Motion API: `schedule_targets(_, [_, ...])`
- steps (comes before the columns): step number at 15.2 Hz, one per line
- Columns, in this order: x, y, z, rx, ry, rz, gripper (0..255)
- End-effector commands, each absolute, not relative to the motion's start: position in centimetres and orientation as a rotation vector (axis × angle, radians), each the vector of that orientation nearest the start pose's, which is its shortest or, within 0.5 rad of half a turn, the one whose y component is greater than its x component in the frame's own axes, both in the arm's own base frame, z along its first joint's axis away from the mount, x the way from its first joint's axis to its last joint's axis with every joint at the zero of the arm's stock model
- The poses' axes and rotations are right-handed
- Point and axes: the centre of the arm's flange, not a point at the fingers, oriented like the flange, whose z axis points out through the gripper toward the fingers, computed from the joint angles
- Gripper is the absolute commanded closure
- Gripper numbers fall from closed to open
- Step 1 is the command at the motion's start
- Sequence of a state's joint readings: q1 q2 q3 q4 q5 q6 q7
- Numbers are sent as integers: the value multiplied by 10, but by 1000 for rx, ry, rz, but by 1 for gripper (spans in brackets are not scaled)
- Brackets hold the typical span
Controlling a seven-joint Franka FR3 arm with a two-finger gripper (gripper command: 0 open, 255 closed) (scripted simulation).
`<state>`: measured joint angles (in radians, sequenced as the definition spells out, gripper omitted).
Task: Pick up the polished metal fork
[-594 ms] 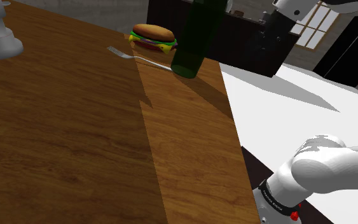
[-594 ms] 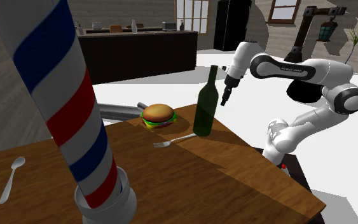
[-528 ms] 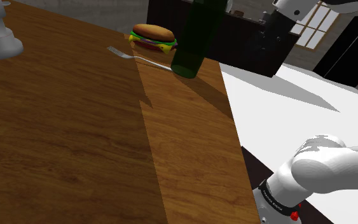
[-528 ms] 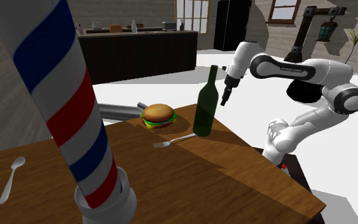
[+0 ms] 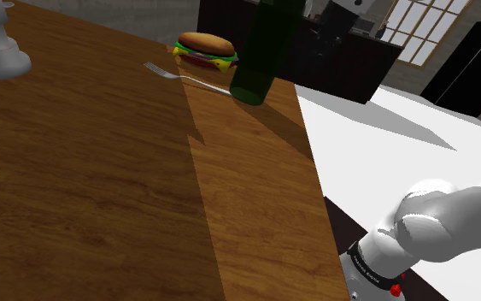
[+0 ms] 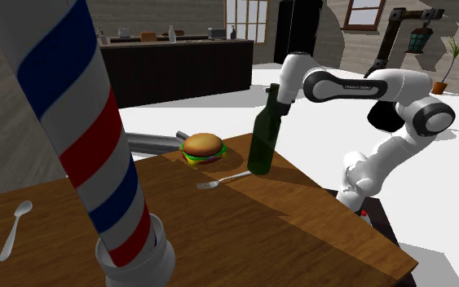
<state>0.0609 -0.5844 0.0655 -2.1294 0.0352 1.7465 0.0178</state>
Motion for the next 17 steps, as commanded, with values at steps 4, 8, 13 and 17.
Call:
schedule_targets(4, [424, 110, 644, -3100, -290, -272, 0])
schedule_targets(8, [456, 153, 642, -3088, -397, -240, 0])
schedule_targets(13, [490, 211, 639, -3068, -530, -199, 0])
schedule_targets(17, [515, 259, 635, -3047, -636, -166, 0])
